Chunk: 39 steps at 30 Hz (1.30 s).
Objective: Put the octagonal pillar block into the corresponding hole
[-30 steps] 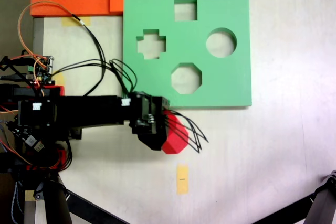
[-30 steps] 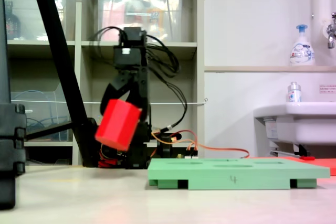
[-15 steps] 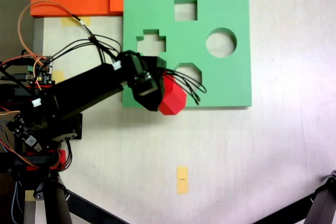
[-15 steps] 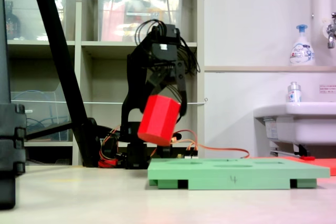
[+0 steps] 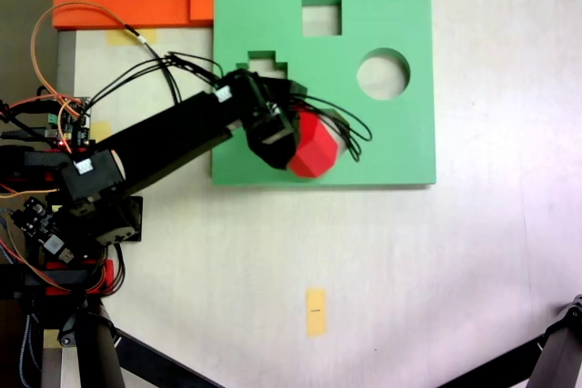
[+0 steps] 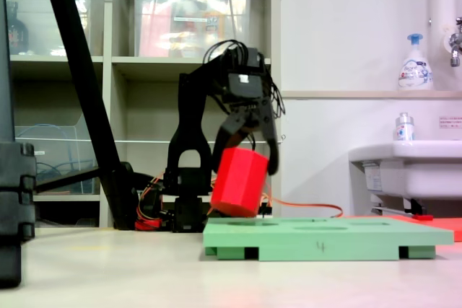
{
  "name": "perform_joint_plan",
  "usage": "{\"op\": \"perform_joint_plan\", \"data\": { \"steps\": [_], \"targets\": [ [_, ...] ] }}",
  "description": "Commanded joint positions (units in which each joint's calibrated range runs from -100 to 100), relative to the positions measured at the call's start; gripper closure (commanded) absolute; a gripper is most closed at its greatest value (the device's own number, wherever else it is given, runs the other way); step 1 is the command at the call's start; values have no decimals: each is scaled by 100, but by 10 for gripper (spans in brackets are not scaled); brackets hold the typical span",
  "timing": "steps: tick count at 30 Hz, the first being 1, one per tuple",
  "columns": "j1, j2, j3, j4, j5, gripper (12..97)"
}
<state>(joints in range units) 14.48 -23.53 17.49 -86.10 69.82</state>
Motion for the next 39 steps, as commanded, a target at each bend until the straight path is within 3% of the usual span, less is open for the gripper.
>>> {"op": "perform_joint_plan", "data": {
  "steps": [1,14,39],
  "targets": [
    [54,216,783,401,112,705],
    [234,1054,1272,314,44,705],
    [288,900,1252,-552,68,706]
  ]
}}
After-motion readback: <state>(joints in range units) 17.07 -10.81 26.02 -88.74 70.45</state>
